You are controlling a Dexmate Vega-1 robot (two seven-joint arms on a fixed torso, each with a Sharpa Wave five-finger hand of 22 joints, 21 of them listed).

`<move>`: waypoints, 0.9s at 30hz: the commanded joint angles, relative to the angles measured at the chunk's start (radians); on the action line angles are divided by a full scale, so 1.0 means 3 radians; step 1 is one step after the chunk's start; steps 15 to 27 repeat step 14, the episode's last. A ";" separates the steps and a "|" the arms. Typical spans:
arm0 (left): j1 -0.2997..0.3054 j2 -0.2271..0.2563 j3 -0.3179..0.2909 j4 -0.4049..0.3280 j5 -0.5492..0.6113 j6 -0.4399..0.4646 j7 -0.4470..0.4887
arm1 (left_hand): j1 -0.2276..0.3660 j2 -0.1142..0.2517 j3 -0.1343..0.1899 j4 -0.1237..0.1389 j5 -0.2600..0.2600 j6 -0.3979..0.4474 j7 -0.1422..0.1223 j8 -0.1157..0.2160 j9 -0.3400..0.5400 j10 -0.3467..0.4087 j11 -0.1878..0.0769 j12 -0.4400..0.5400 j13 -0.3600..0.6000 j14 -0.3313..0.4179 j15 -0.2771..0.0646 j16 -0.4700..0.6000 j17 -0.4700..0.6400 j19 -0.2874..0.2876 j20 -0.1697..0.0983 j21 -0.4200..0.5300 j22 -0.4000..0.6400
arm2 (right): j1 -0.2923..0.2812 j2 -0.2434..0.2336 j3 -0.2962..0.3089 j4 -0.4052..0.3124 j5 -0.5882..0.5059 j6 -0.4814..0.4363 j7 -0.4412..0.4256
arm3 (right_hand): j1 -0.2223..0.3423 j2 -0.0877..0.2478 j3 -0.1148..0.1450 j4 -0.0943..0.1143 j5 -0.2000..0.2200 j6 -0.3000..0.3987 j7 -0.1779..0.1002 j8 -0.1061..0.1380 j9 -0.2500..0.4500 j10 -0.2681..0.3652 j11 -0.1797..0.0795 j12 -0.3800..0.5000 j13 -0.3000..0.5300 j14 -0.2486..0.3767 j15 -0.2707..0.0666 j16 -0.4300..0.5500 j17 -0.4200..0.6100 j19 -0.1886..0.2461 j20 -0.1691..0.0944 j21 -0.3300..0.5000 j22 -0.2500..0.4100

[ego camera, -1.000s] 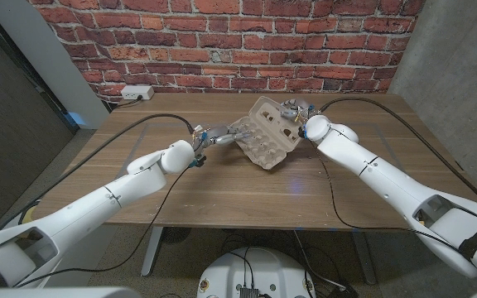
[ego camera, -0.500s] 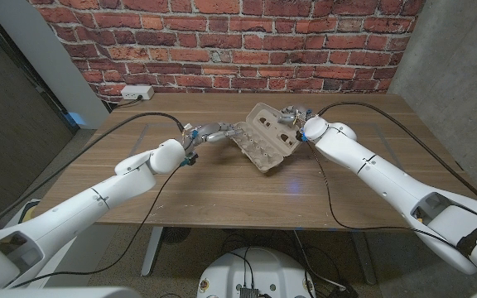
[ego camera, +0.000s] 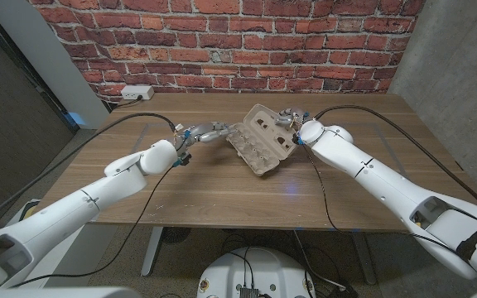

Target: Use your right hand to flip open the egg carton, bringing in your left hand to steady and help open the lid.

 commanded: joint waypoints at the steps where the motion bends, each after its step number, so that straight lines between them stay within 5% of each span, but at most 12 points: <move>1: 0.0090 0.0010 -0.0109 0.0039 -0.0049 -0.0188 0.0143 | 0.0006 -0.0032 0.0000 0.0010 0.0023 -0.0005 0.0004 0.0013 0.0009 0.0002 0.0020 -0.0012 0.0009 0.0008 -0.0267 -0.0013 0.0012 0.0021 -0.0087 -0.0004 0.0014 | -0.0062 0.0010 -0.0002 -0.0084 0.0049 0.0062 -0.0136 | -0.0255 -0.0055 -0.0119 0.0124 -0.0072 -0.0066 0.0033 -0.0033 0.0008 -0.0094 0.0015 -0.0106 -0.0017 -0.0052 -0.0476 -0.0038 -0.0022 -0.0021 0.0051 0.0008 0.0011; 3: 0.0094 0.0005 -0.0117 0.0046 -0.0038 -0.0207 0.0163 | 0.0006 -0.0032 0.0000 0.0010 0.0023 -0.0006 0.0005 0.0013 0.0009 0.0001 0.0013 -0.0013 0.0009 0.0005 -0.0268 -0.0014 0.0012 0.0022 -0.0086 -0.0004 0.0014 | -0.0076 -0.0007 -0.0023 -0.0102 0.0010 0.0128 -0.0169 | -0.0470 -0.0098 -0.0200 0.0216 -0.0126 -0.0063 0.0059 -0.0033 0.0008 -0.0238 0.0061 -0.0225 -0.0037 -0.0097 -0.0485 -0.0090 -0.0062 -0.0009 0.0097 0.0011 0.0008; 8: 0.0088 -0.0060 -0.0120 0.0111 -0.0053 -0.0206 0.0205 | 0.0006 -0.0031 -0.0002 0.0010 0.0024 -0.0007 0.0000 0.0013 0.0009 -0.0005 0.0012 -0.0018 0.0009 0.0003 -0.0269 -0.0016 0.0012 0.0023 -0.0088 -0.0004 0.0013 | -0.0057 -0.0055 -0.0079 -0.0124 -0.0058 0.0203 -0.0134 | -0.0685 -0.0134 -0.0267 0.0280 -0.0192 0.0118 0.0062 0.0032 0.0006 -0.0530 0.0189 -0.0460 -0.0105 -0.0186 -0.0406 -0.0186 -0.0132 0.0002 0.0154 0.0007 0.0001; 14: 0.0111 -0.0101 -0.0122 0.0148 -0.0072 -0.0224 0.0254 | 0.0007 -0.0030 -0.0002 0.0010 0.0025 -0.0008 0.0000 0.0014 0.0009 0.0000 0.0021 -0.0019 0.0009 -0.0001 -0.0269 -0.0019 0.0012 0.0025 -0.0091 -0.0005 0.0013 | -0.0046 -0.0090 -0.0131 -0.0137 -0.0170 0.0302 -0.0132 | -0.1075 -0.0179 -0.0423 0.0446 -0.0308 0.0259 0.0106 0.0059 0.0002 -0.0630 0.0316 -0.0626 -0.0138 -0.0285 -0.0241 -0.0260 -0.0165 0.0036 0.0257 0.0002 -0.0005; 27: 0.0111 -0.0101 -0.0122 0.0148 -0.0072 -0.0224 0.0254 | 0.0007 -0.0030 -0.0002 0.0010 0.0025 -0.0008 0.0000 0.0014 0.0009 0.0000 0.0021 -0.0019 0.0009 -0.0001 -0.0269 -0.0019 0.0012 0.0025 -0.0091 -0.0005 0.0013 | -0.0046 -0.0090 -0.0131 -0.0137 -0.0170 0.0302 -0.0132 | -0.1075 -0.0179 -0.0423 0.0446 -0.0308 0.0259 0.0106 0.0059 0.0002 -0.0630 0.0316 -0.0626 -0.0138 -0.0285 -0.0241 -0.0260 -0.0165 0.0036 0.0257 0.0002 -0.0005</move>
